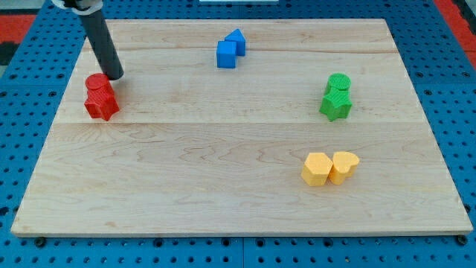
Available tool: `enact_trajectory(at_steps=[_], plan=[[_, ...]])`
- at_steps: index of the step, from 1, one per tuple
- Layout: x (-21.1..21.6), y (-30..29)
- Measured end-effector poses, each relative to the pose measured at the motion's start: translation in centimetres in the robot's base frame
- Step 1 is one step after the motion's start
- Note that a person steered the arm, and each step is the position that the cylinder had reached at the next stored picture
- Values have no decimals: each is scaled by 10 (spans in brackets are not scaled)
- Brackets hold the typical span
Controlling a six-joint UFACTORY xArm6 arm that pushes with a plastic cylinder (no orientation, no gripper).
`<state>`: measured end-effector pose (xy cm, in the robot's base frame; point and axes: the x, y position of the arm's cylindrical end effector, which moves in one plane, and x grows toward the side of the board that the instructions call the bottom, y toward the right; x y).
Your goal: Place the blue blocks below the red blocks
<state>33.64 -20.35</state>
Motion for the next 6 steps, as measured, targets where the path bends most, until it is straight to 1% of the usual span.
enact_trajectory(at_steps=[1,3,4,5,6], plan=[[-51,40],[-98,152],[-135,194],[-118,233],[-71,214]])
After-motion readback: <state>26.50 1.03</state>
